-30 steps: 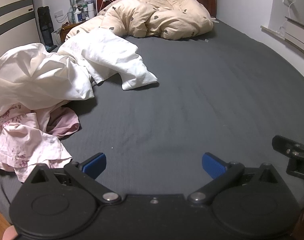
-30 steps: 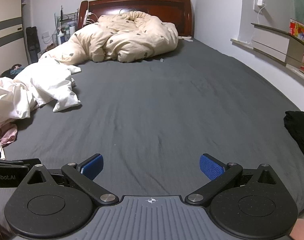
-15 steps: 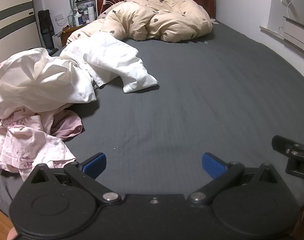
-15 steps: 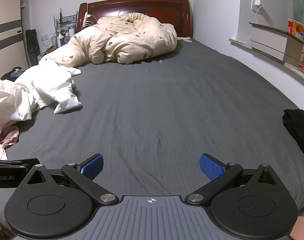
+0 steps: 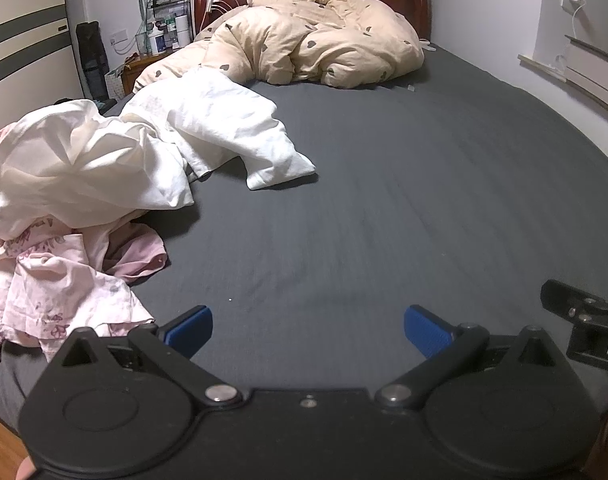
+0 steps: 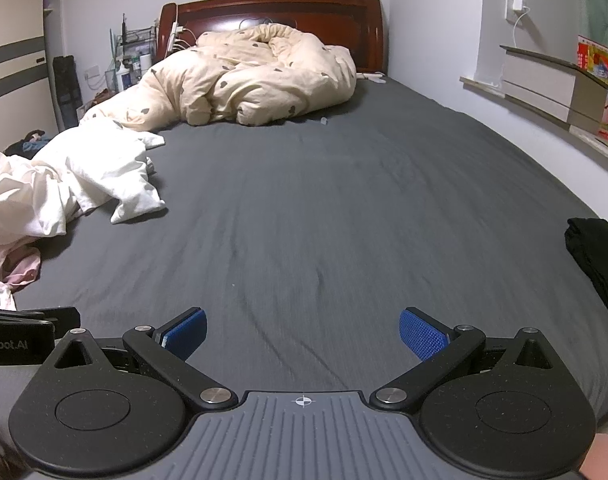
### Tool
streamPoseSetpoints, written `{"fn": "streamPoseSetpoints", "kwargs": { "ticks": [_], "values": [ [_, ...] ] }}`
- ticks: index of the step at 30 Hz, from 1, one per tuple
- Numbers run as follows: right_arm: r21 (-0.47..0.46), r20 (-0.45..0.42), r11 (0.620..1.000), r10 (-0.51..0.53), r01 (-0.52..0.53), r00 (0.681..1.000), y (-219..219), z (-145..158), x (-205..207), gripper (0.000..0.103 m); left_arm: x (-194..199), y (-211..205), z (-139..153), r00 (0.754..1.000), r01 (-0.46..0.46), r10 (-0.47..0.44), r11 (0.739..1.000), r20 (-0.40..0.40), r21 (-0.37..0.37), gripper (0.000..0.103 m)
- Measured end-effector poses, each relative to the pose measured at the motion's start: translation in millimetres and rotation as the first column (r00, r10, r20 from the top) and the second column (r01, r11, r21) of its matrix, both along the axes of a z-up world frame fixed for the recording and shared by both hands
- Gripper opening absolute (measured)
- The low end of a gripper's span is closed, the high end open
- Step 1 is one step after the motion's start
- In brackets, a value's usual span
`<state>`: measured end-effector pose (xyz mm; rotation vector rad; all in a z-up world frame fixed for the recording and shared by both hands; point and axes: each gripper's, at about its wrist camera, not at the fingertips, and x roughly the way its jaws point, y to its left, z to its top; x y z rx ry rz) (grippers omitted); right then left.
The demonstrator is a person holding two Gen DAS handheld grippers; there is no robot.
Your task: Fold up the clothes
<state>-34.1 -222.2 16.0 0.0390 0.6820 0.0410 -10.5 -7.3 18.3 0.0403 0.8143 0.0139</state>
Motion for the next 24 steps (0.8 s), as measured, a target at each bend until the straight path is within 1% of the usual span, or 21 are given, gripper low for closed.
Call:
{"fn": "streamPoseSetpoints", "kwargs": {
  "ticks": [12, 24],
  "values": [
    [-0.002, -0.01, 1.0, 0.001, -0.001, 1.0, -0.9, -4.7, 3.4, 0.103, 1.3, 0.0, -4.6, 1.0, 0.003, -0.003, 1.0, -0.007, -0.003, 0.103],
    [-0.007, -0.017, 1.0, 0.005, -0.005, 1.0, -0.9, -2.9, 7.9, 0.103, 3.5, 2.4, -8.8, 1.0, 0.001, -0.001, 1.0, -0.008, -0.011, 0.103]
  ]
}}
